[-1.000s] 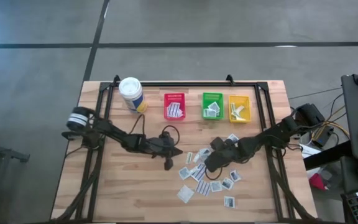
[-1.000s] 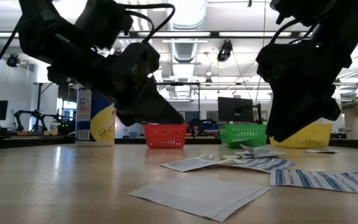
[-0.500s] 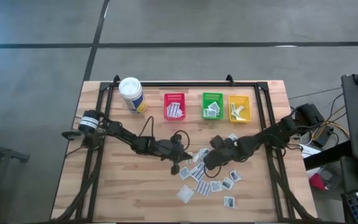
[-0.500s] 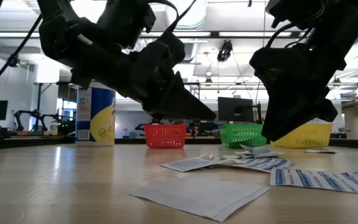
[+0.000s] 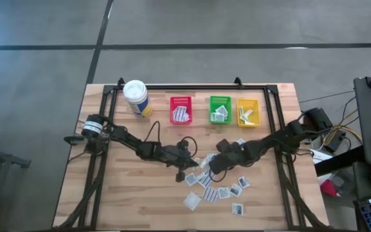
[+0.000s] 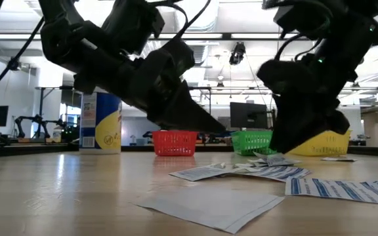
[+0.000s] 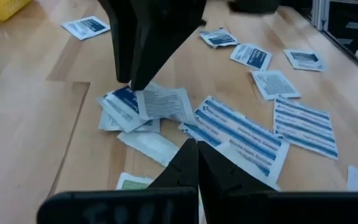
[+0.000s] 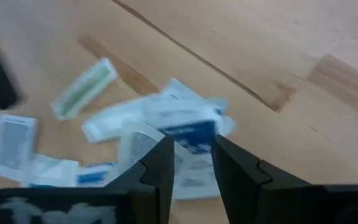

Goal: Pick & Place First Aid Supplies
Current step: Put the alcohol pad in the green bin

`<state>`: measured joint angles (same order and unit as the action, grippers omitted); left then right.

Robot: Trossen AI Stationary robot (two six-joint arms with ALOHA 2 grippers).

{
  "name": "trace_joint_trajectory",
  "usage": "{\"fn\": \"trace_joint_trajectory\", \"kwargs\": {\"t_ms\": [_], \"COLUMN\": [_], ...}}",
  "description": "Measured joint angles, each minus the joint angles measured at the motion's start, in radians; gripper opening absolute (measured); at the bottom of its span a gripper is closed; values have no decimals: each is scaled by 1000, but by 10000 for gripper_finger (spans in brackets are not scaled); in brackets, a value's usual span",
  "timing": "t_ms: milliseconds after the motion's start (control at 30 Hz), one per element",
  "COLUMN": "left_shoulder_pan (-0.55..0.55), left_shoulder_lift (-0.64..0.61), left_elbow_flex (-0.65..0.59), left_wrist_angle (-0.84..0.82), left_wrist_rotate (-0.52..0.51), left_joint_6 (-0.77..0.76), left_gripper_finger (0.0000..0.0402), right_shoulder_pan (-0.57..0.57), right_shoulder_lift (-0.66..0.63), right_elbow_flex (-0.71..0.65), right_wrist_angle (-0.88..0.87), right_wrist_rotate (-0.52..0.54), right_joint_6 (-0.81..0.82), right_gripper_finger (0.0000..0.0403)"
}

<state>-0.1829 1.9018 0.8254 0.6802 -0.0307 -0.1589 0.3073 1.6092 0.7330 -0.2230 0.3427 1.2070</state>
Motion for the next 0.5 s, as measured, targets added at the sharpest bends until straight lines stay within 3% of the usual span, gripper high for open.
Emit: {"fn": "trace_joint_trajectory", "kwargs": {"t_ms": [500], "left_shoulder_pan": [0], "left_shoulder_lift": [2], "left_elbow_flex": [-23], "left_wrist_angle": [-4], "left_wrist_rotate": [0], "left_joint_6": [-5], "left_gripper_finger": [0], "right_shoulder_pan": [-6], "right_shoulder_lift": [44], "right_elbow_flex": [2], "right_wrist_angle": [47], "right_wrist_rotate": [-83], "right_joint_6": [-25], "right_gripper_finger": [90]}}
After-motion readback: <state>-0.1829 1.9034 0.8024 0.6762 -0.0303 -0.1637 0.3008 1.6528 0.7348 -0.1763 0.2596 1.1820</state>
